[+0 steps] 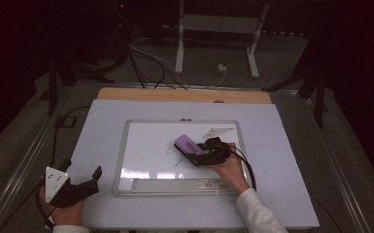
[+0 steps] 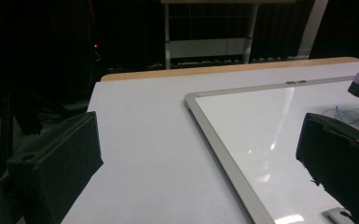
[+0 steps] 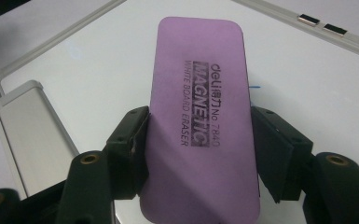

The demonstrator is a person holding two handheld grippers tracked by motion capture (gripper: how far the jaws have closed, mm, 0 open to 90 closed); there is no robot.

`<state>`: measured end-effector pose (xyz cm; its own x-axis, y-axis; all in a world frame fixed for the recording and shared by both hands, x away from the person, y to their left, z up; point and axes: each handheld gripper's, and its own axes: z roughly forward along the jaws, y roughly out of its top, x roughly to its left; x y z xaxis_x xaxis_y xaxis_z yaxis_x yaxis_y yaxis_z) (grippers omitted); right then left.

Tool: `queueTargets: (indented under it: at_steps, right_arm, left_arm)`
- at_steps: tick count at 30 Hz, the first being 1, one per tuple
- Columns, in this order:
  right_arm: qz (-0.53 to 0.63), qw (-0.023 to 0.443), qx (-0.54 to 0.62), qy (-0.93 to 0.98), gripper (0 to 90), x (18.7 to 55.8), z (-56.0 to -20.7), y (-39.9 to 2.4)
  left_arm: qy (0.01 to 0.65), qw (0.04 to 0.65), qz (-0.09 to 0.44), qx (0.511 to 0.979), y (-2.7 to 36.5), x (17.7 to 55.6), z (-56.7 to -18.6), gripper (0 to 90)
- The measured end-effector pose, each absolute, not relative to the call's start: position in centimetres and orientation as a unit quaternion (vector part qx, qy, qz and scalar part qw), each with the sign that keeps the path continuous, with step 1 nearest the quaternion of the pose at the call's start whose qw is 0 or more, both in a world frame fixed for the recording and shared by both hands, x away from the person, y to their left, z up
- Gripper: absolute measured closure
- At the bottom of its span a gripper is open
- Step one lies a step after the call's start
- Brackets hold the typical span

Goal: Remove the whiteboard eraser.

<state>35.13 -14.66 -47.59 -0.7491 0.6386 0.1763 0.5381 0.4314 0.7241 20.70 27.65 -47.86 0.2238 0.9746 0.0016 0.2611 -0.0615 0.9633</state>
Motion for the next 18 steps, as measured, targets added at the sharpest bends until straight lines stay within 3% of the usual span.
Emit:
queueTargets:
  at_steps: [18]
  right_arm:
    - [0.365,0.054,0.306,0.878,41.0,34.3,-49.1,-13.2]
  left_arm:
    - [0.496,0.474,0.376,0.623,27.7,20.7,-47.9,0.7]
